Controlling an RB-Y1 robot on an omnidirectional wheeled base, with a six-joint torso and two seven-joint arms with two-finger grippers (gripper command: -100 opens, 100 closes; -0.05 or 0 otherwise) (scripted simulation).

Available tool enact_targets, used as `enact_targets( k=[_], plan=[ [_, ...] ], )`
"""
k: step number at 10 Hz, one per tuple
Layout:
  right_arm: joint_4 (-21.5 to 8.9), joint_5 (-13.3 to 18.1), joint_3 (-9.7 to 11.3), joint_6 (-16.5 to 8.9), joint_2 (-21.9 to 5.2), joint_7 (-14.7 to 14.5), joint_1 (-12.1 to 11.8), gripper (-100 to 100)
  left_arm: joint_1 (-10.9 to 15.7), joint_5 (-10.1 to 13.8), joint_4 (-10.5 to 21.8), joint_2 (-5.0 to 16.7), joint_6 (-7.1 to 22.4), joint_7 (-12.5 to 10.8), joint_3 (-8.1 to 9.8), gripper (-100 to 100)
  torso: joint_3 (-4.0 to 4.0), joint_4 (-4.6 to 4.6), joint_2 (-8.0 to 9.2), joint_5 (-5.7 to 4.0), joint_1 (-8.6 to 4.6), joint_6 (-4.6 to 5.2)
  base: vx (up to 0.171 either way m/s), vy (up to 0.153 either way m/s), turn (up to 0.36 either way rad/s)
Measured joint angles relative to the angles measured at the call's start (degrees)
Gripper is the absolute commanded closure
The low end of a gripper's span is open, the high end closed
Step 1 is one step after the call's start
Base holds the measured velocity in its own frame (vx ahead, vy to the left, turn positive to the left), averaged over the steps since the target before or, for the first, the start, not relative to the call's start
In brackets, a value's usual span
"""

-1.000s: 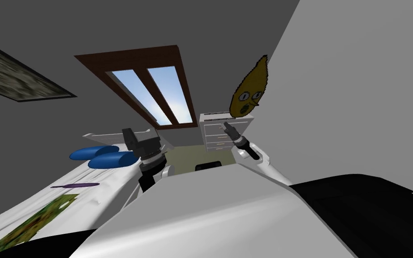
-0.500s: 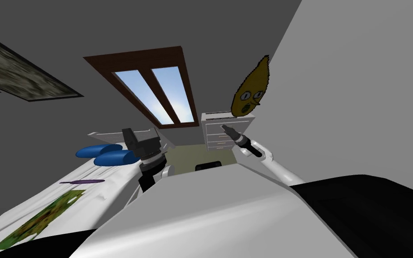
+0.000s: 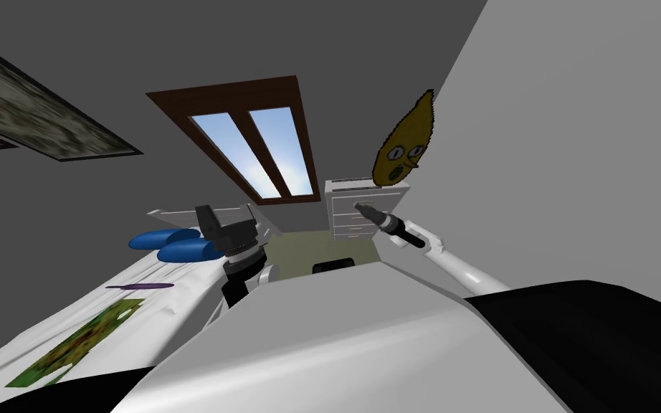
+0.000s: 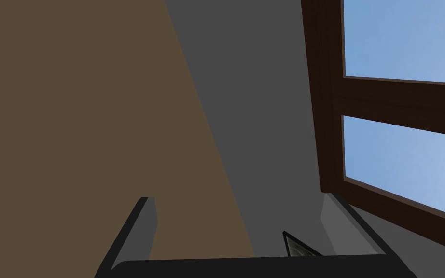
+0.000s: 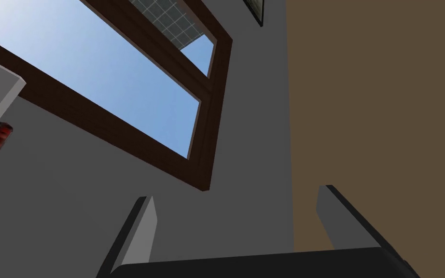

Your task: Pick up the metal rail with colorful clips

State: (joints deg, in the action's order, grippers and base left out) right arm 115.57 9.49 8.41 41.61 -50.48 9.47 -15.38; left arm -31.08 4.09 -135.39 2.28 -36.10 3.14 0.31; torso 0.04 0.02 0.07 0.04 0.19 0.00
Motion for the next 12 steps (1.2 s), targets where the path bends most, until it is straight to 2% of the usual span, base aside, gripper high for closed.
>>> enact_targets(
  k=[3,11,12],
  plan=[
    [-1.9,0.9,0.6,1.3,-4.7,0.2,1.3,-100,0.0,0.0,0.0,0.0,0.0,0.0,0.0,0,-0.01,0.0,-0.01,-0.01,-0.03,0.0,-0.018,0.045,0.021],
    [-5.6,3.4,1.3,4.7,-17.7,0.5,2.9,-100,0.0,0.0,0.0,0.0,0.0,0.0,0.0,0,-0.04,-0.01,-0.08,-0.01,-0.09,0.02,-0.005,0.044,0.023],
    [-6.8,4.1,1.5,5.6,-19.3,0.5,3.2,-100,0.0,0.0,0.0,0.0,0.0,0.0,0.0,0,-0.06,-0.02,-0.11,-0.01,-0.02,0.0,0.003,0.051,0.029]
  ],
)
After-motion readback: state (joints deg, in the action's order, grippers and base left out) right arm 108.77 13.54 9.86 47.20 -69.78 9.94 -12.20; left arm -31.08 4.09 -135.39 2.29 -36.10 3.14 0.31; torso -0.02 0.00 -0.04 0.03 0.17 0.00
